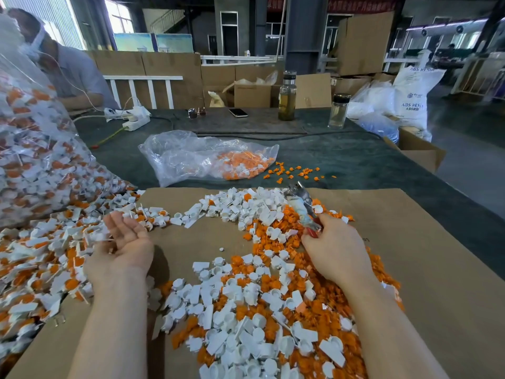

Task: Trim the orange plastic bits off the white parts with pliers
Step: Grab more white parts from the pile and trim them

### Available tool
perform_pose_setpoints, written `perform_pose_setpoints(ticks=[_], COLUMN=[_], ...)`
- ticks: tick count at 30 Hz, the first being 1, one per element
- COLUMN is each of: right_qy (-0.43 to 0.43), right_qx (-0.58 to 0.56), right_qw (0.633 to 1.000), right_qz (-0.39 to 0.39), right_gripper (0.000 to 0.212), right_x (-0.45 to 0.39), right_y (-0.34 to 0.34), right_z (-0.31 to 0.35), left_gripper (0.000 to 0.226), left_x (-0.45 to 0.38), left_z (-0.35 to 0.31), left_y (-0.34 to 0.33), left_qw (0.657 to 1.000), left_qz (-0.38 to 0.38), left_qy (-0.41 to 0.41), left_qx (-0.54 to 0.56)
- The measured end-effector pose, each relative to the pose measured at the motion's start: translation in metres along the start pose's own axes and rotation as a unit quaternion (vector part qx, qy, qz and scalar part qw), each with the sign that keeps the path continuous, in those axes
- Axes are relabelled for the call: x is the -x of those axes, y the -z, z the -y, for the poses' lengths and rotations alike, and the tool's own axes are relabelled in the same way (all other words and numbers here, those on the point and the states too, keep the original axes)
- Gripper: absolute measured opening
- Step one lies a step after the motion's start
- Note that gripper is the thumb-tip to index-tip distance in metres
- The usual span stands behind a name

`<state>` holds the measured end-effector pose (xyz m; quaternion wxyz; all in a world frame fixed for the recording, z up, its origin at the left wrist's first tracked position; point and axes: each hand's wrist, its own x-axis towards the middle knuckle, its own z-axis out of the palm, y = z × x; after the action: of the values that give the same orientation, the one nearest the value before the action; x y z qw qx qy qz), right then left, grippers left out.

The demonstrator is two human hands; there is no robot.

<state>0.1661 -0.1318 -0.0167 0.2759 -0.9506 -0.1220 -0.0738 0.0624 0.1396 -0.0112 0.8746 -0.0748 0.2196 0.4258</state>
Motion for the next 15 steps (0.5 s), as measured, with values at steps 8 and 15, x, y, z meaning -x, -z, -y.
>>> perform_pose_setpoints(ticks=[8, 15], right_qy=[-0.057, -0.161], right_qx=[0.042, 0.091], right_qw=[0.996, 0.983], right_qz=[0.048, 0.003], right_gripper=[0.009, 0.038], right_x=[0.001, 0.006], right_y=[0.006, 0.007], right_z=[-0.001, 0.002], left_gripper=[0.039, 0.043], left_x=[0.003, 0.040], left_z=[0.010, 0.064], left_y=[-0.003, 0.014], left_qw=[0.913, 0.419], left_qz=[0.141, 0.238], left_qy=[0.046, -0.079], left_qx=[-0.379, -0.873])
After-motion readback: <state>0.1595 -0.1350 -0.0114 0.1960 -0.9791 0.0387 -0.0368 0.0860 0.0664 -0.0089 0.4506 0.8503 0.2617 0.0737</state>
